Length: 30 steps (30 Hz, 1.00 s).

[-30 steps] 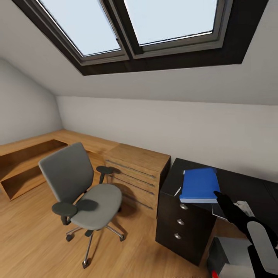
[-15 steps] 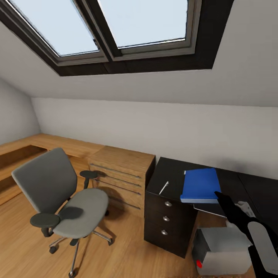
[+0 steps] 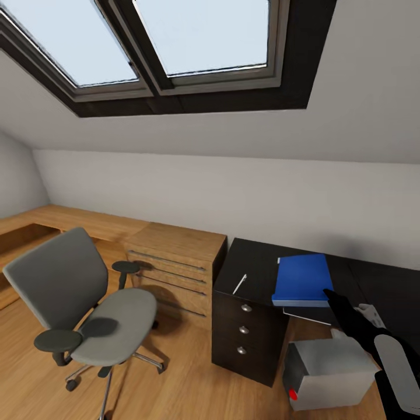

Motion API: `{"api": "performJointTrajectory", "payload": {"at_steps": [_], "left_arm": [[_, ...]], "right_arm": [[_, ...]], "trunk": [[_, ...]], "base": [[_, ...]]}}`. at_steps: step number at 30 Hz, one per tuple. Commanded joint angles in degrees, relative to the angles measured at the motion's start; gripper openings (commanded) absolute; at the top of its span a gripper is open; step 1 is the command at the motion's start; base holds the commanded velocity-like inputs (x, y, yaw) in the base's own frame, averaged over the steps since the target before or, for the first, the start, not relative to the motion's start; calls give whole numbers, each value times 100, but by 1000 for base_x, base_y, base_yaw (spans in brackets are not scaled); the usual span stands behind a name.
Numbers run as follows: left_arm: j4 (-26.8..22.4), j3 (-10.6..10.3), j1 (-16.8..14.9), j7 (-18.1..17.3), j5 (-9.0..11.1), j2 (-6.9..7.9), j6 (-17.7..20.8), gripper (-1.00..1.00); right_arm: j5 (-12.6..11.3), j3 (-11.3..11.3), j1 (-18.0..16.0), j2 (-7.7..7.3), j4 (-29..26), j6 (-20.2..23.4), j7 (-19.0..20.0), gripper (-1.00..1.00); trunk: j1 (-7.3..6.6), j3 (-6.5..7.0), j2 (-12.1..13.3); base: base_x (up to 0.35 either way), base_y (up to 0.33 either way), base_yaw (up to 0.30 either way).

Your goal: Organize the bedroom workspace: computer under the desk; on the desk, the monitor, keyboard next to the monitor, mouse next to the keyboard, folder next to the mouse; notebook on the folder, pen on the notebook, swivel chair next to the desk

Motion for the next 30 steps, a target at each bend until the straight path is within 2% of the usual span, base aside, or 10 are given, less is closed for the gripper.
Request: {"api": "performJointTrajectory", "payload": {"at_steps": [1, 12, 19, 25, 30], "left_arm": [[0, -46, -4, 37, 62, 5, -33, 100], [0, -46, -4, 31, 68, -3, -33, 100], [0, -46, -4, 29, 68, -3, -33, 100], [0, -46, -4, 29, 62, -2, -40, 100], [0, -46, -4, 29, 66, -3, -41, 100]], "right_arm": [[-52, -4, -3, 0, -9, 20, -48, -100], [-61, 32, -8, 8, -40, 57, -48, -100], [-61, 29, -9, 4, -23, 57, -48, -100], [-124, 18, -9, 0, -19, 57, -48, -100], [-262, 14, -8, 0, -19, 57, -48, -100]], "trunk": [[-21, 9, 34], [-263, 207, 476], [-416, 333, 756], [-416, 330, 756], [-416, 328, 756]], "base": [[0, 0, -1], [0, 0, 0], [0, 0, -247], [0, 0, -249], [0, 0, -43]]}}
